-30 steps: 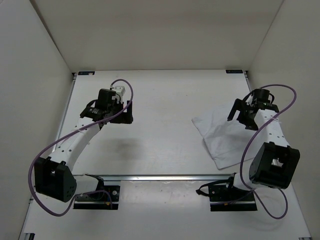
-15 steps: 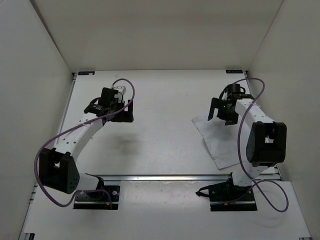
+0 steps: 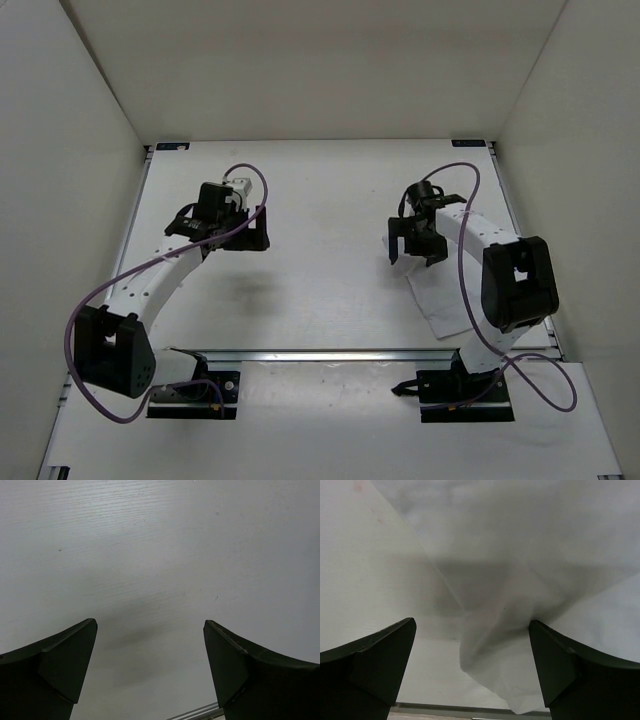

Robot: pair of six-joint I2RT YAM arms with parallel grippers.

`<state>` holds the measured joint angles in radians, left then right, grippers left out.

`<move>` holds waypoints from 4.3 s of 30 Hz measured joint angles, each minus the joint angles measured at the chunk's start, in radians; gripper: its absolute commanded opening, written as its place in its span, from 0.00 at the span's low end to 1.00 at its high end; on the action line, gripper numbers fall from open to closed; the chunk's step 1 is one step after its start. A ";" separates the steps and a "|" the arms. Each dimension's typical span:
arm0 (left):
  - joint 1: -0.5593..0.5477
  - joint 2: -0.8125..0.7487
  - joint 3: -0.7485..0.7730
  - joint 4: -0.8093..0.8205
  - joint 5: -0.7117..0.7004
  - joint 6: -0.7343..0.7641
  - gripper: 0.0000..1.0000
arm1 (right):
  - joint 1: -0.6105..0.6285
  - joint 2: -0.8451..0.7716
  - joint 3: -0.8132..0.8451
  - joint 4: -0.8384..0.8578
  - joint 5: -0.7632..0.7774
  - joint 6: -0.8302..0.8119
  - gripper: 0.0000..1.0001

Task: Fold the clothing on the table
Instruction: Grab the skirt from the pile, then move the skirt to the center of the board, then flatten the skirt out

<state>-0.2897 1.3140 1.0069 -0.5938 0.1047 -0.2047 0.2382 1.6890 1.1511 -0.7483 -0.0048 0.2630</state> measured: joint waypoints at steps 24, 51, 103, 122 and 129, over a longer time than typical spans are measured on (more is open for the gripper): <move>0.006 -0.097 -0.049 0.034 0.025 -0.021 0.99 | 0.059 0.076 0.240 -0.008 -0.076 -0.043 0.00; -0.009 -0.150 -0.066 0.106 0.118 -0.061 0.99 | -0.016 -0.126 -0.349 0.400 -0.504 0.103 0.00; -0.138 -0.043 -0.430 0.381 0.031 -0.400 0.75 | -0.142 -0.375 -0.344 0.315 -0.566 0.048 0.83; -0.135 0.017 -0.443 0.440 0.109 -0.416 0.50 | 0.063 -0.384 -0.542 0.369 -0.578 0.201 0.62; -0.135 0.027 -0.443 0.446 0.117 -0.425 0.14 | 0.076 -0.295 -0.540 0.398 -0.568 0.203 0.12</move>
<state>-0.4248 1.3415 0.5636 -0.1474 0.2222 -0.6292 0.3141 1.3937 0.6113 -0.3500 -0.5732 0.4660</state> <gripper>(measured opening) 0.272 0.282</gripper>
